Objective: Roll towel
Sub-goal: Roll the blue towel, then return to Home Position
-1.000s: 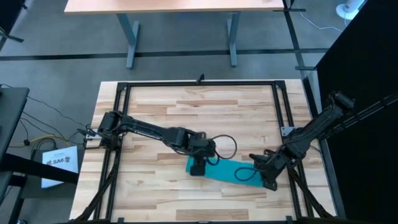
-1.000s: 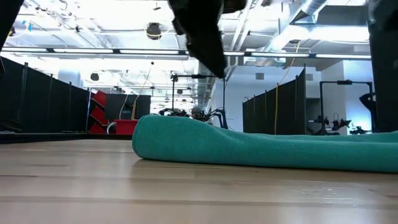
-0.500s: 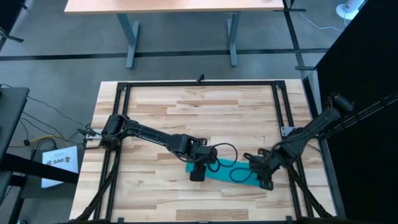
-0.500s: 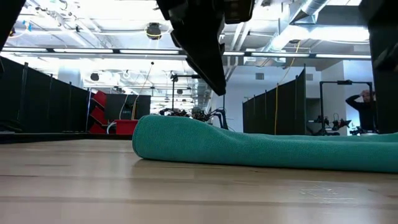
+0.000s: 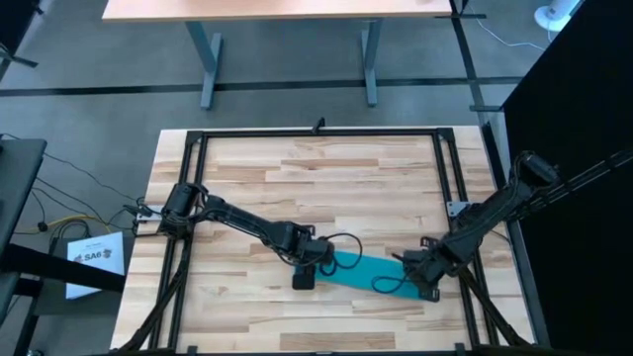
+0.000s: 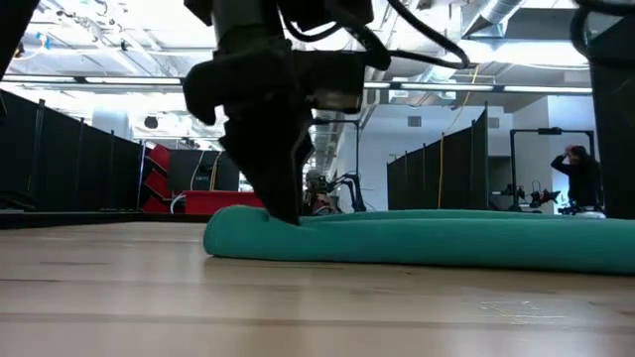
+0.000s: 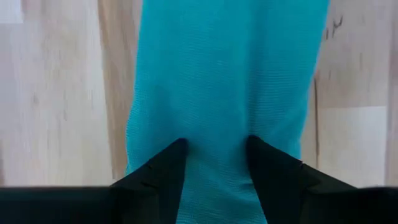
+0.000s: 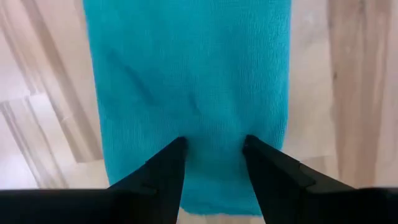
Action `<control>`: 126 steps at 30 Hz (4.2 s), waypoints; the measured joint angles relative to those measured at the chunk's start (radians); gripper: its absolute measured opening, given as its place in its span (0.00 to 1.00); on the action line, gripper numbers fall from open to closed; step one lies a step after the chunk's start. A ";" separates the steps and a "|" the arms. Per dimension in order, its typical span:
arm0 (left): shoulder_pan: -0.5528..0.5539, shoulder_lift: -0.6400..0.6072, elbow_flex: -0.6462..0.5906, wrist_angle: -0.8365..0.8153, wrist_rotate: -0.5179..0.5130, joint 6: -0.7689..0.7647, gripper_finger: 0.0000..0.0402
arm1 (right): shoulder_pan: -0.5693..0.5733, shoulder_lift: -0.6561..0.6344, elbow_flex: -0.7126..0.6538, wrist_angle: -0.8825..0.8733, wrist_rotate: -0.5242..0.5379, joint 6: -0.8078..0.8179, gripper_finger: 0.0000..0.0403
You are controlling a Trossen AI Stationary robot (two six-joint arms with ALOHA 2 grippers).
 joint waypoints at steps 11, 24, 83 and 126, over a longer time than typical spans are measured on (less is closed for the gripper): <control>0.004 -0.019 0.147 -0.117 -0.093 0.020 0.39 | -0.043 -0.064 0.143 -0.101 0.009 -0.023 0.38; -0.001 0.063 0.232 -0.114 -0.002 0.084 0.39 | 0.020 0.058 0.107 -0.009 0.038 0.053 0.38; 0.537 -0.349 -0.325 0.004 0.173 0.304 0.39 | -1.068 0.109 0.267 -0.255 -0.076 -1.035 0.32; 0.170 -0.923 -0.328 0.052 0.152 0.048 0.00 | -0.437 -0.853 0.360 -0.106 0.511 -0.443 0.00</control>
